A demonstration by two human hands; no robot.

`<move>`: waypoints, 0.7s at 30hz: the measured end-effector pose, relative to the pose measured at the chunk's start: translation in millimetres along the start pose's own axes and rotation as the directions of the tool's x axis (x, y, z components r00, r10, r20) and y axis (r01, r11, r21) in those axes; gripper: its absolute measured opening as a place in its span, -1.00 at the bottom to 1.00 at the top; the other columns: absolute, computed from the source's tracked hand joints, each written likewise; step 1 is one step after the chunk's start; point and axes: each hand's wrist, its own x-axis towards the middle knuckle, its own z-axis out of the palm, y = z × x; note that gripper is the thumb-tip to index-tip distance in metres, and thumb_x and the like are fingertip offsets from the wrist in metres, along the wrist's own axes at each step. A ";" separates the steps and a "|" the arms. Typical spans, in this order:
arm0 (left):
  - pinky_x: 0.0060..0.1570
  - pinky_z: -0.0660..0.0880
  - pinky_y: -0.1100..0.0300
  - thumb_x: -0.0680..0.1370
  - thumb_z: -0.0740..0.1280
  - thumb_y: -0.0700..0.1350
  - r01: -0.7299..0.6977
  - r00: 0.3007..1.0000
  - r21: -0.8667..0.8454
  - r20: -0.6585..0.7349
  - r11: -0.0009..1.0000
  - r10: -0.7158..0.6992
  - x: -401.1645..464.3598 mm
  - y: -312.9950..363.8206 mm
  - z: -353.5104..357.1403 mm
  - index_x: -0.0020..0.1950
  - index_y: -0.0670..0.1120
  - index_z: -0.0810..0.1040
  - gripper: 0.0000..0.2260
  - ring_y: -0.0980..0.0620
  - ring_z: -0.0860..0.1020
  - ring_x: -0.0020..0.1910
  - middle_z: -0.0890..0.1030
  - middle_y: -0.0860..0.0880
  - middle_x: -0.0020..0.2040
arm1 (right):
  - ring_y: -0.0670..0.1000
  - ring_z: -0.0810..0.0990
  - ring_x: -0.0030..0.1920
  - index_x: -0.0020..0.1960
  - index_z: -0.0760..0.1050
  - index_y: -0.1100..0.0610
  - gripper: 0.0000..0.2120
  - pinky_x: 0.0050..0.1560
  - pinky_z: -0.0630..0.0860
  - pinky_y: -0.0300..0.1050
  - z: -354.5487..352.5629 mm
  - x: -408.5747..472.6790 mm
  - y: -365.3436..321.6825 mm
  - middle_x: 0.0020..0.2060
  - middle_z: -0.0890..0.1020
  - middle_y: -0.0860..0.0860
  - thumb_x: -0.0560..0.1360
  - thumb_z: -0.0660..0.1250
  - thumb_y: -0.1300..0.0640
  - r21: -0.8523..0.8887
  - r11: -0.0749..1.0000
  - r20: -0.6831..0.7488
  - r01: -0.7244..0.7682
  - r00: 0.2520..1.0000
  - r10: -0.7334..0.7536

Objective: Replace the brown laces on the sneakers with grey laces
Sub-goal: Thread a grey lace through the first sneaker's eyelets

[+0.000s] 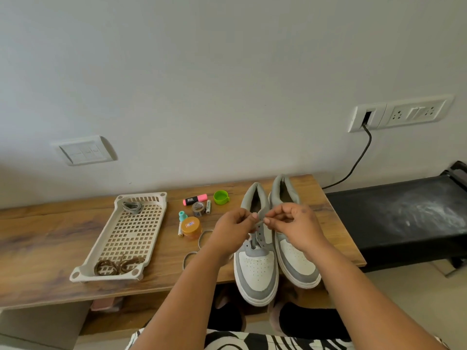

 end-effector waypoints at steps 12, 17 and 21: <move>-0.24 0.42 0.24 0.58 0.36 -0.07 0.092 0.987 0.396 -0.154 0.914 -0.032 8.4 -11.1 -6.0 -0.09 -0.10 0.63 -0.87 0.11 0.47 -0.32 0.65 -0.02 -0.20 | -0.02 0.63 -0.14 -0.06 0.61 0.09 -0.90 -0.09 0.56 -0.23 14.0 8.0 21.2 -0.19 0.66 0.00 0.45 0.49 0.15 -0.271 0.957 -0.036 -0.103 0.995 0.096; -0.08 0.51 0.19 0.55 0.39 -0.12 0.113 0.979 0.470 -0.203 0.875 -0.017 10.4 -14.4 -4.5 -0.07 -0.11 0.64 -0.92 0.08 0.53 -0.19 0.63 0.02 -0.18 | -0.04 0.52 -0.21 -0.09 0.45 0.10 -0.75 -0.24 0.42 -0.22 37.6 4.3 31.2 -0.23 0.54 -0.03 0.41 0.50 0.05 -0.534 0.838 0.025 -0.113 0.988 0.149; -0.24 0.39 0.28 0.56 0.38 -0.11 0.087 0.981 0.521 -0.191 0.849 0.017 10.8 -14.9 -1.7 -0.05 -0.10 0.62 -0.92 0.10 0.48 -0.20 0.57 0.05 -0.20 | 0.02 0.53 -0.22 -0.12 0.40 0.12 -0.78 -0.24 0.47 -0.12 49.4 3.6 32.8 -0.26 0.53 0.00 0.45 0.43 0.08 -0.593 0.801 -0.027 -0.081 0.996 0.081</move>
